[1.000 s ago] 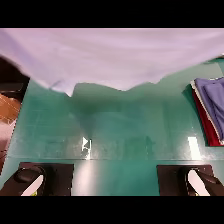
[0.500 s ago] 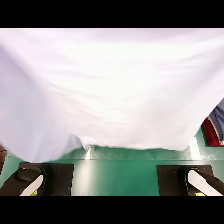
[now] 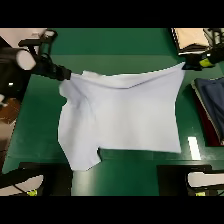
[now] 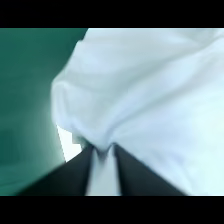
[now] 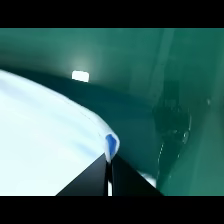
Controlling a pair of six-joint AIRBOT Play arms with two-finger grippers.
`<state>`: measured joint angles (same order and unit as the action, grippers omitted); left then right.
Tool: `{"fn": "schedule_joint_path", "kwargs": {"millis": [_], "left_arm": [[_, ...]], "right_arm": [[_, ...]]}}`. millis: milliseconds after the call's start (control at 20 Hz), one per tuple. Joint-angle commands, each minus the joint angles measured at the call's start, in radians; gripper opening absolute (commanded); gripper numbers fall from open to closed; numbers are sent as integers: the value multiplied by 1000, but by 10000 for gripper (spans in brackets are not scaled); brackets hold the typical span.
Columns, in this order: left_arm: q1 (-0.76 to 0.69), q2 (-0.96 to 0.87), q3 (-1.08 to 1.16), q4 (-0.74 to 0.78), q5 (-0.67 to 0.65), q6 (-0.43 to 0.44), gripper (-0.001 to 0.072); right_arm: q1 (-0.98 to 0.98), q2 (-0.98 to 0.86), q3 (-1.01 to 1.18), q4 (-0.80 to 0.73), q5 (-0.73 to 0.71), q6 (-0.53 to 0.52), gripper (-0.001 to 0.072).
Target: Fold the shirts.
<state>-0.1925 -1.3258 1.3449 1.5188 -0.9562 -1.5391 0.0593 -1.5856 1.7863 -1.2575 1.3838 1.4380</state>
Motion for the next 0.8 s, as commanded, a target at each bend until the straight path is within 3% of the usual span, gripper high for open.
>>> {"fn": "schedule_joint_path", "kwargs": {"millis": [0,50,100,250,400,550,750], "left_arm": [[19,-102,-26,-8,141,-40,481],[40,-102,-16,-11,130,-59,481],[66,-100,4,-16,86,-59,480],[175,-62,42,-58,-152,-26,478],[270,-3,-22,-63,-328,21,478],[327,125,-248,-149,-341,21,479],[332,349,-592,-253,-296,20,480]], "right_arm": [[12,-142,105,33,-17,2,117],[1,-163,142,66,-5,2,322],[-10,-177,179,122,24,1,360],[-51,-143,162,248,106,-35,359],[-76,-26,-33,272,121,-76,358],[-77,112,-269,275,105,-98,358],[-76,263,-525,402,48,-169,357]]}}
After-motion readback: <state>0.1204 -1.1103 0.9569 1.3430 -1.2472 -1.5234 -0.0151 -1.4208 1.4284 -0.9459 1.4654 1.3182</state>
